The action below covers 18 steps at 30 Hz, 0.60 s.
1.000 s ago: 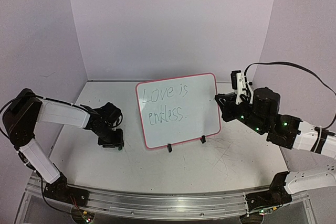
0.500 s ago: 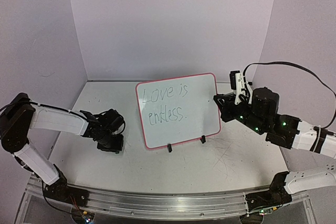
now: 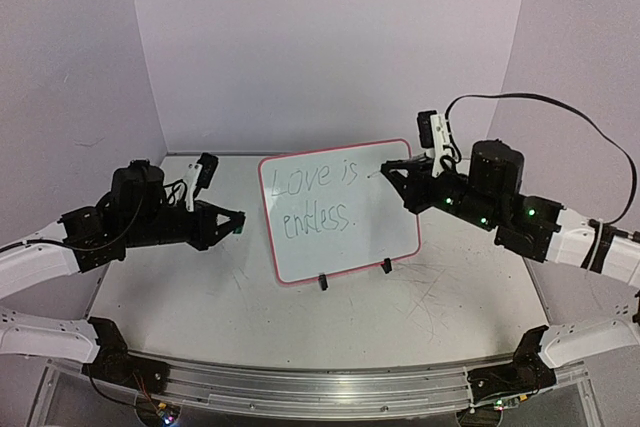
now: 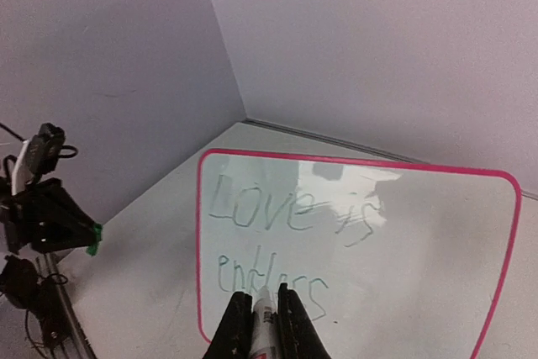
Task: Write a sentence on the whiteboard
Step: Insert the whiteboard marker without the cap into the pen cap.
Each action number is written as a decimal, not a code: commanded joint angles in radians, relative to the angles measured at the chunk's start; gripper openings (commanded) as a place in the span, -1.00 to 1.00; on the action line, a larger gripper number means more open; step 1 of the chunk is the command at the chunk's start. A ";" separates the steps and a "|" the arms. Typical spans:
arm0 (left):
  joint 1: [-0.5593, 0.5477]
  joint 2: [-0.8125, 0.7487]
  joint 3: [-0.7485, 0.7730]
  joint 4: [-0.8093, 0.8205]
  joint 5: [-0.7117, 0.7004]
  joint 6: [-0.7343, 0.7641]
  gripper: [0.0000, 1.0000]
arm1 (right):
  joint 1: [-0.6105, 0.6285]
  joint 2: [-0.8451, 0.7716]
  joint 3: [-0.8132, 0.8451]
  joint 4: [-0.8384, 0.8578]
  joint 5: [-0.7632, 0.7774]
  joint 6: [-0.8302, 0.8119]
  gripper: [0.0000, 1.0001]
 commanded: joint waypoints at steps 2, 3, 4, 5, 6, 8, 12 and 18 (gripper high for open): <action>-0.055 0.143 0.104 0.303 0.120 0.474 -1.00 | 0.004 0.064 0.203 -0.095 -0.318 -0.011 -1.00; -0.067 0.180 0.126 0.305 0.106 0.538 -1.00 | 0.011 0.087 0.232 -0.120 -0.341 -0.003 -1.00; -0.073 0.201 0.138 0.307 0.108 0.581 -1.00 | 0.021 0.112 0.263 -0.149 -0.337 0.004 -1.00; -0.078 0.222 0.149 0.309 0.111 0.627 -1.00 | 0.031 0.137 0.294 -0.179 -0.329 0.011 -1.00; -0.083 0.243 0.155 0.310 0.115 0.679 -1.00 | 0.046 0.163 0.326 -0.217 -0.310 0.016 -1.00; -0.088 0.264 0.157 0.309 0.118 0.749 -1.00 | 0.081 0.207 0.366 -0.246 -0.285 0.020 -1.00; -0.091 0.253 0.131 0.311 0.118 0.815 -1.00 | 0.111 0.244 0.374 -0.230 -0.267 0.050 -1.00; -0.111 0.238 0.102 0.310 0.108 0.841 -1.00 | 0.141 0.293 0.398 -0.221 -0.282 0.058 -1.00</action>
